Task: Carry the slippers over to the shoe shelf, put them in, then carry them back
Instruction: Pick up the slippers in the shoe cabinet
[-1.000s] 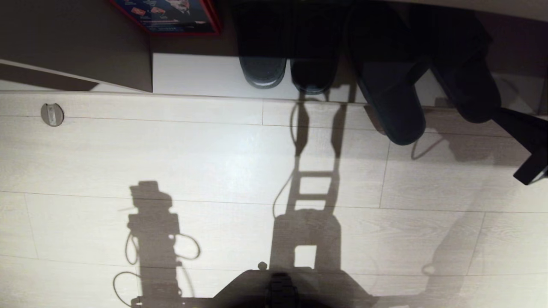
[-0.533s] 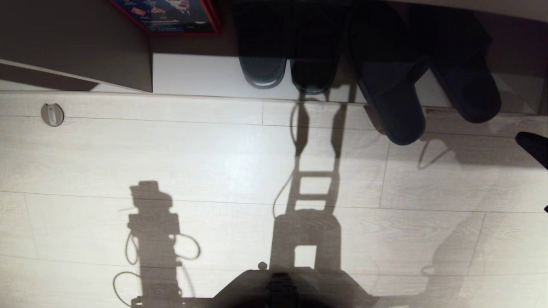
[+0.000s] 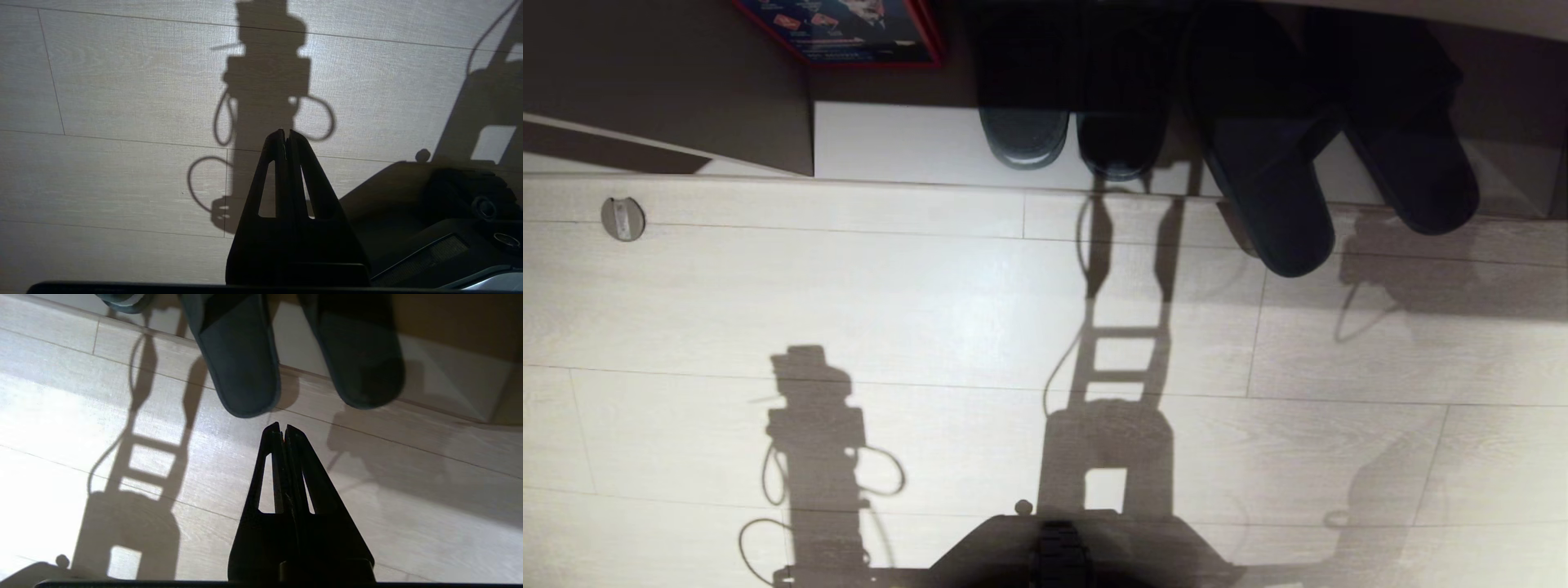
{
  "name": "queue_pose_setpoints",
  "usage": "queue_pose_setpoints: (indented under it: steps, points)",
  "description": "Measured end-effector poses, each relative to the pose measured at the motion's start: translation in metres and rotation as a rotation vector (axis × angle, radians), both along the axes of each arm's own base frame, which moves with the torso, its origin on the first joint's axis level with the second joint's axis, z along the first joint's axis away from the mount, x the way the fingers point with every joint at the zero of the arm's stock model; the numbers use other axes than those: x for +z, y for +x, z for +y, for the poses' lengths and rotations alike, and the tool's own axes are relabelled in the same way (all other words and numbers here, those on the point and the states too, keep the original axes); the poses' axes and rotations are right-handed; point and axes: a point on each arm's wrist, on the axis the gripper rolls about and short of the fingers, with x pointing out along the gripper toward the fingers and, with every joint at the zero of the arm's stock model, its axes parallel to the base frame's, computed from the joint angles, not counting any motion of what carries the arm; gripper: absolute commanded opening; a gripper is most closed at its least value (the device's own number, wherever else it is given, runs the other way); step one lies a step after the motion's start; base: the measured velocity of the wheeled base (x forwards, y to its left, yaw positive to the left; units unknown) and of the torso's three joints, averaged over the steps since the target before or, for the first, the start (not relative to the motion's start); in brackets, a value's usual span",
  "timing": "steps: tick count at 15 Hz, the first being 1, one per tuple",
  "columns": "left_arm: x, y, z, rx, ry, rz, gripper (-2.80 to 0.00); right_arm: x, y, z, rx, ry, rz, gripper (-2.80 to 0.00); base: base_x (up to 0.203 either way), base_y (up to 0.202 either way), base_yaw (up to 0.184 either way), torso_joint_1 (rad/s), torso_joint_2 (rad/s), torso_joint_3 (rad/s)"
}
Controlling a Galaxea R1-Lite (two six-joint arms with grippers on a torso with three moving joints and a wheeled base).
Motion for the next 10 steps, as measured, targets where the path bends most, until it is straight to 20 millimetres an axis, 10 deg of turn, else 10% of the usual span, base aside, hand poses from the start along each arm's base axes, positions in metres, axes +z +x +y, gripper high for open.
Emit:
queue_pose_setpoints:
  steps: [10]
  points:
    - [0.000, 0.000, 0.000, 0.000, 0.000, 0.000, -2.80, -0.064, -0.057, -0.007, -0.027, 0.005, 0.020, -2.80, 0.000, 0.000, 0.000, 0.000, 0.00, 0.000]
